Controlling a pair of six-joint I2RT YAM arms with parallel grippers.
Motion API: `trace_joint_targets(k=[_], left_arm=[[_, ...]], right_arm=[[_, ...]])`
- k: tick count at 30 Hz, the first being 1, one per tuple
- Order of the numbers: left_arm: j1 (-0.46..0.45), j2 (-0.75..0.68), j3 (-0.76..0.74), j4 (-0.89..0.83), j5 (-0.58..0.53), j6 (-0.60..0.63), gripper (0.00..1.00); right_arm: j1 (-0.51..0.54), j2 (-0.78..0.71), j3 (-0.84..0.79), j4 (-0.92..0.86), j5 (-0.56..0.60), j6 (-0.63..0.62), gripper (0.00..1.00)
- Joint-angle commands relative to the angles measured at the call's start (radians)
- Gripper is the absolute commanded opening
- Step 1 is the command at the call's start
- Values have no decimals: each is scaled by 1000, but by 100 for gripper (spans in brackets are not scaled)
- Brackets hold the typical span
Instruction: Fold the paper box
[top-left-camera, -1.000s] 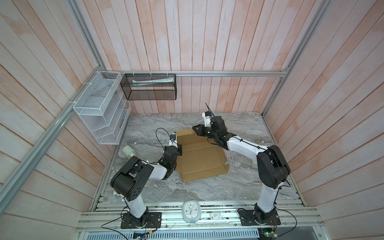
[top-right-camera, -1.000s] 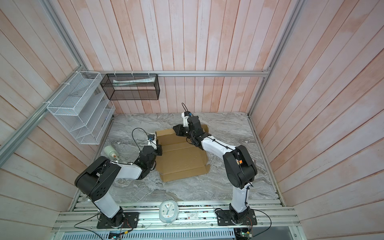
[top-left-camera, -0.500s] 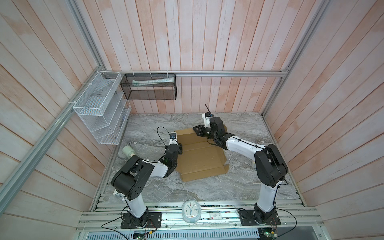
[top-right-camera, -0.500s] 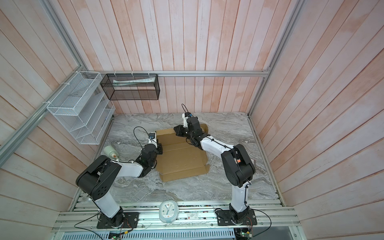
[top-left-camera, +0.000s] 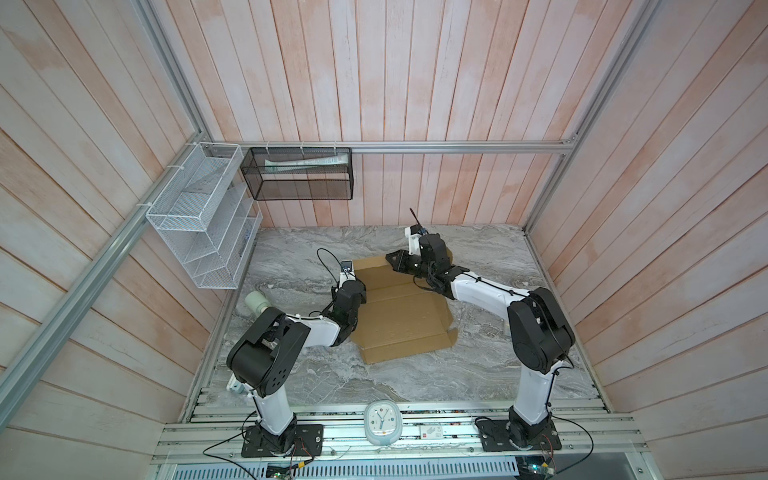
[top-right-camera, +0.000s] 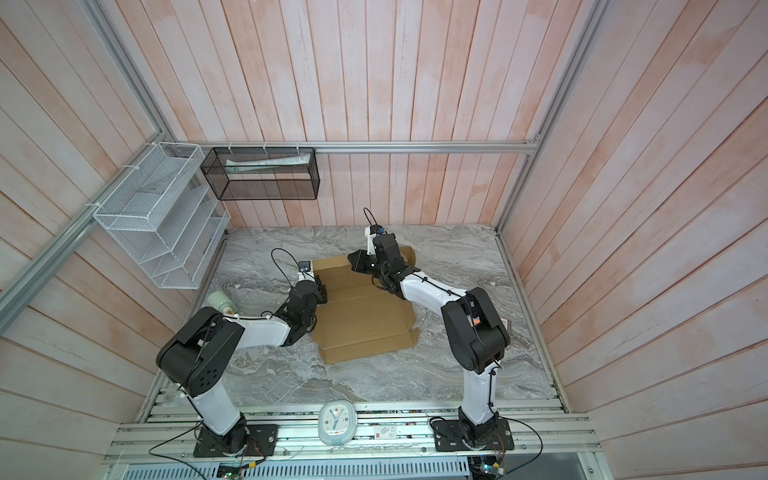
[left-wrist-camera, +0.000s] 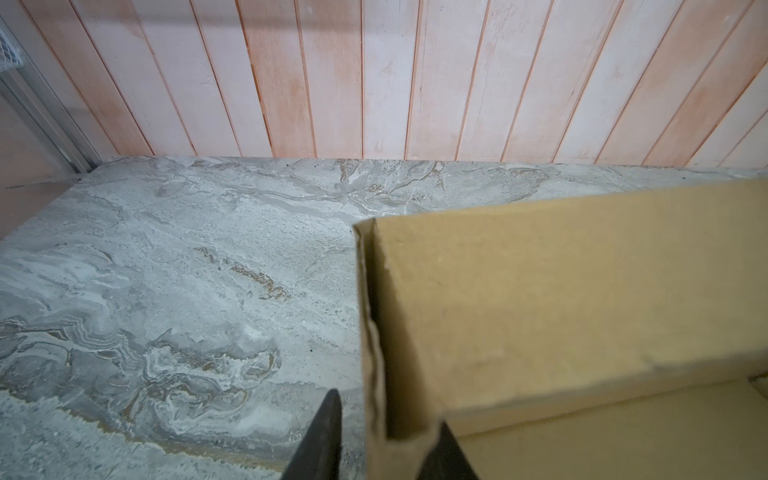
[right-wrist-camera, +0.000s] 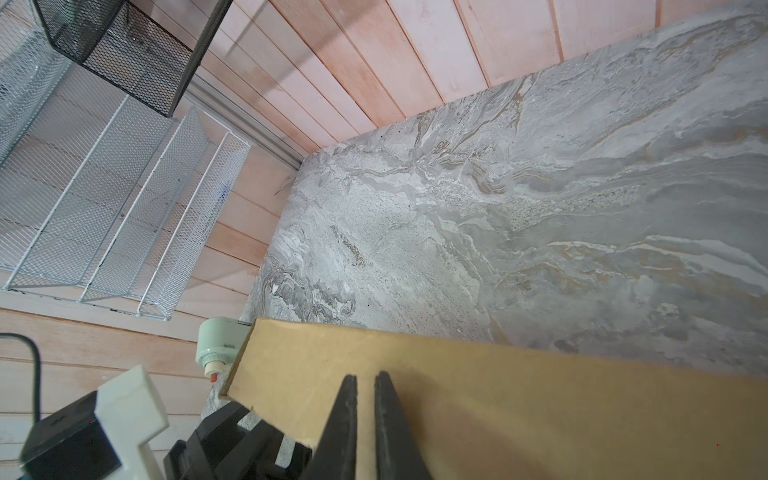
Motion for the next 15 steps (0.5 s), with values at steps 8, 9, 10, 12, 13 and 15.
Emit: trace_joint_targets(k=[8, 9, 10, 12, 13, 15], left_arm=[[5, 44, 47, -88, -16, -50, 37], [5, 47, 53, -95, -20, -54, 37], [5, 48, 58, -102, -28, -59, 37], [5, 52, 65, -108, -36, -67, 37], [5, 54, 69, -111, -40, -71, 37], [5, 61, 79, -124, -50, -76, 37]], right_arm=[[-9, 29, 14, -40, 11, 18, 12], [-10, 29, 16, -39, 11, 18, 12], [-9, 31, 15, -40, 11, 18, 12], [-9, 31, 16, -43, 11, 16, 12], [-9, 30, 16, -45, 11, 16, 12], [-9, 31, 15, -45, 12, 16, 12]])
